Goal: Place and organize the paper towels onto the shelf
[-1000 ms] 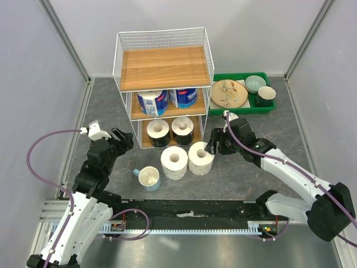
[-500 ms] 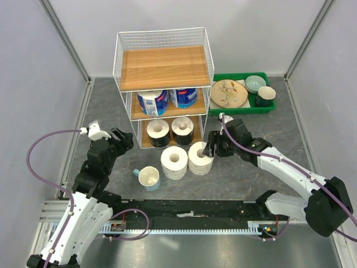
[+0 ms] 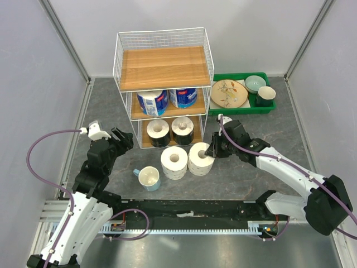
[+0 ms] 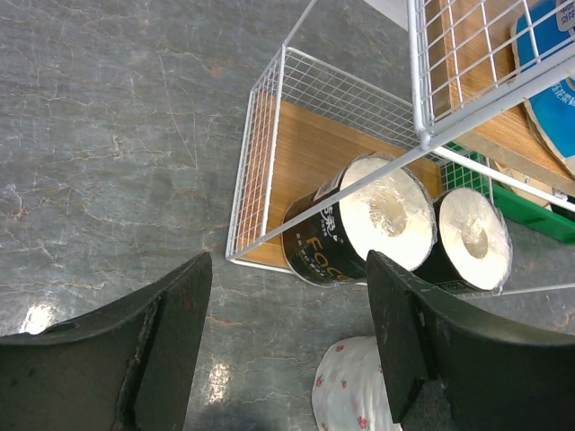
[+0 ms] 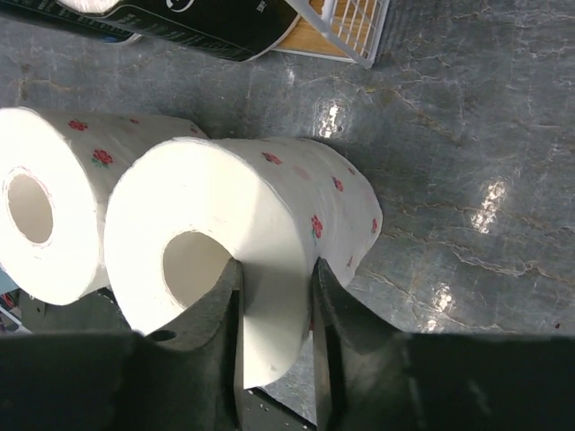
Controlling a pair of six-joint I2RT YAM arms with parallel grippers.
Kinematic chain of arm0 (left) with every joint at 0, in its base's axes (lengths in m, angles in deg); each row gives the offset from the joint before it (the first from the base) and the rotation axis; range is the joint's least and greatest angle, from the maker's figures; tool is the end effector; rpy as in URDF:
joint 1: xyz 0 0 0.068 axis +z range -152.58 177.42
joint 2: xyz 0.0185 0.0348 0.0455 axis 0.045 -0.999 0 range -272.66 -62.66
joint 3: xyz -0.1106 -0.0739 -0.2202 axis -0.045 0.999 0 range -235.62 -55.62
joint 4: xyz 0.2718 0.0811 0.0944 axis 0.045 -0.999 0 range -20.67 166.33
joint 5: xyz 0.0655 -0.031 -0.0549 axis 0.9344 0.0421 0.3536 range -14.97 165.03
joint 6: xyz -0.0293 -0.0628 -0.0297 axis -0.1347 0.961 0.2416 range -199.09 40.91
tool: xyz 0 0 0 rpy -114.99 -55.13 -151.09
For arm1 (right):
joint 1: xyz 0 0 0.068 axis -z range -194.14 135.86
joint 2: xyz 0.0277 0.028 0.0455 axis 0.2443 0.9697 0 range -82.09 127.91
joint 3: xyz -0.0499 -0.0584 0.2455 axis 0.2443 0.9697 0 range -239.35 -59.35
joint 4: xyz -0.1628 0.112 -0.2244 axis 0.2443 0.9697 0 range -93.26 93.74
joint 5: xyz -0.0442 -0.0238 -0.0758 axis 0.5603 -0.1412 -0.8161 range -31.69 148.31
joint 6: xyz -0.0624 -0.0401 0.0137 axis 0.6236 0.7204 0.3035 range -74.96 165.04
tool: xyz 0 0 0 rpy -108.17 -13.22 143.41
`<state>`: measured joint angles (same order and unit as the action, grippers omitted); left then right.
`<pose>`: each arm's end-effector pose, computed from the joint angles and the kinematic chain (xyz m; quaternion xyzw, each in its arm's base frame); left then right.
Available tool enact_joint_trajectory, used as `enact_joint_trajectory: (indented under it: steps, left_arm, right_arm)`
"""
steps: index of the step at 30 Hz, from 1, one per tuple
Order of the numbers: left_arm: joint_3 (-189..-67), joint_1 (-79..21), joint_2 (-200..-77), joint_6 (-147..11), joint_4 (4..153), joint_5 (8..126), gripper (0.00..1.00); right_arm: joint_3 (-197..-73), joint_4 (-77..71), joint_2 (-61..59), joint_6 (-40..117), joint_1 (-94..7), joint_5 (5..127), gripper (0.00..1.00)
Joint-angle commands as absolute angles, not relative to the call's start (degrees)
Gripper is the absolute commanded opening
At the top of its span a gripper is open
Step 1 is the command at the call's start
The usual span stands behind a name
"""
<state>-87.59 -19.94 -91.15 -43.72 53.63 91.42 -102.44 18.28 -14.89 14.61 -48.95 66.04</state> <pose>0.2059 -0.0456 0.2644 -0.2078 0.7840 -0.1505 0.5652 0.2448 0.1807 0.1824 -0.0607 0.9223 0.2556 0.2835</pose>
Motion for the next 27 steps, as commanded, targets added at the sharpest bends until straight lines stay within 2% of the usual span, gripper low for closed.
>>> enact_joint_trajectory:
  steps: [1,7,14,27]
  left_arm:
    - [-88.5,-19.7,-90.7,-42.6,54.0,91.3,0.76]
    - [-88.5,-19.7,-90.4,-42.4,53.9,90.9,0.76]
    - [-88.6,-19.7,-90.3,-41.6,54.0,90.4,0.76]
    - [-89.4,-19.7,-89.1,-41.4,52.8,90.1,0.76]
  right_arm:
    - [-104.2,19.9,-17.7,14.5,-49.2,63.8,0.24]
    - [-111.7,28.1,-23.8,17.0,-49.1,64.4,0.23]
    - [-131.0,39.8,-23.8,21.1,-49.1,69.2,0.23]
    - [-167.4,40.4,-10.2,20.1,-49.2,76.1,0.22]
